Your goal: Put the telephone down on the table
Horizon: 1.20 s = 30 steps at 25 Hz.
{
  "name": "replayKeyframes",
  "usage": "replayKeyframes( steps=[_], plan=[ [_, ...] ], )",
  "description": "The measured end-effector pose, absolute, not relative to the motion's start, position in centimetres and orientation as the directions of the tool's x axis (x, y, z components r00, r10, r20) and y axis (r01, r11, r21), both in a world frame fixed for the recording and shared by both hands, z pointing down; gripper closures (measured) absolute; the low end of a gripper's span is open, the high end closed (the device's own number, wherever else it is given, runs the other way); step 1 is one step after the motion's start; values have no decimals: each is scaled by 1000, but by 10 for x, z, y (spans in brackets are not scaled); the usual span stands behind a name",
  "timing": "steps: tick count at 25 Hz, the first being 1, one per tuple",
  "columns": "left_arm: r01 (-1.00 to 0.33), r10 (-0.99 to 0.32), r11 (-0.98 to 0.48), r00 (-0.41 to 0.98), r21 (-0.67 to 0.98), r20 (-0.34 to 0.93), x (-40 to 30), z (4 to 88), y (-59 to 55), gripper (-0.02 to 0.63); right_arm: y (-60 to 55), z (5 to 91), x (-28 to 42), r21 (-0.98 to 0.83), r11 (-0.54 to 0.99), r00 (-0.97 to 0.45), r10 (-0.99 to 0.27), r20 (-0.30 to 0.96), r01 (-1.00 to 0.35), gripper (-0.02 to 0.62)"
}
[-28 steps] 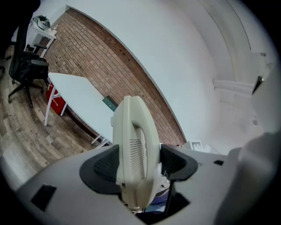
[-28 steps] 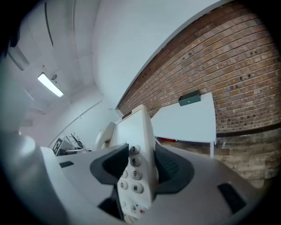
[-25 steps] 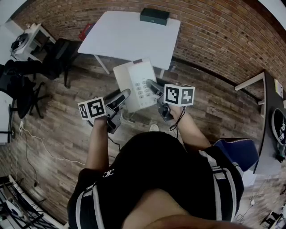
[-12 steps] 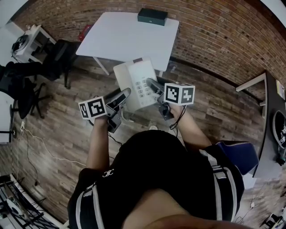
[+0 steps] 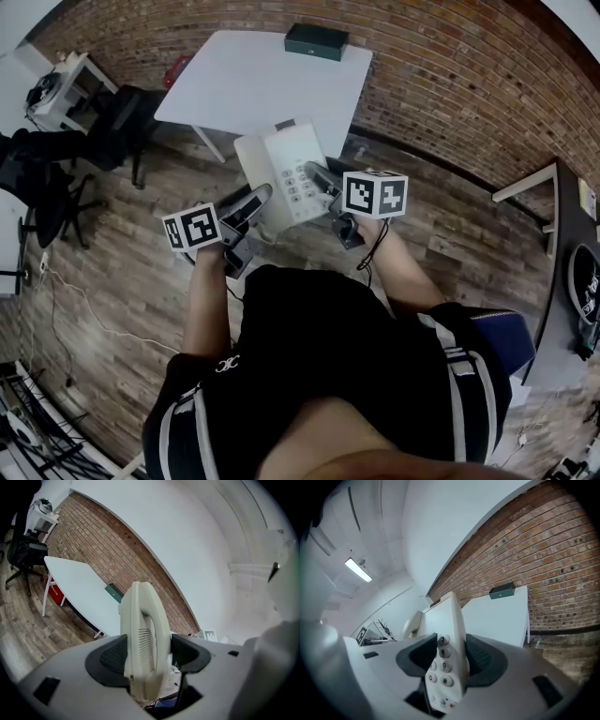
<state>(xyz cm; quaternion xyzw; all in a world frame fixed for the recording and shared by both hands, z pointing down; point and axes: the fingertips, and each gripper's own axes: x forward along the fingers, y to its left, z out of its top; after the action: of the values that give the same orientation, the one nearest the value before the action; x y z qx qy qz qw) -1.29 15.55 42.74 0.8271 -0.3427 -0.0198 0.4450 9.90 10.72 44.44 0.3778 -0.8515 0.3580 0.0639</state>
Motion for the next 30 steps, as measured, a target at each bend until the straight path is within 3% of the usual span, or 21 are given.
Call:
replayKeyframes(
  steps=[30],
  plan=[
    [-556,-613,-375,749,742,252,-52,440,65,315,12,452,59,-538,488,-713,-596,370,-687,419]
  ],
)
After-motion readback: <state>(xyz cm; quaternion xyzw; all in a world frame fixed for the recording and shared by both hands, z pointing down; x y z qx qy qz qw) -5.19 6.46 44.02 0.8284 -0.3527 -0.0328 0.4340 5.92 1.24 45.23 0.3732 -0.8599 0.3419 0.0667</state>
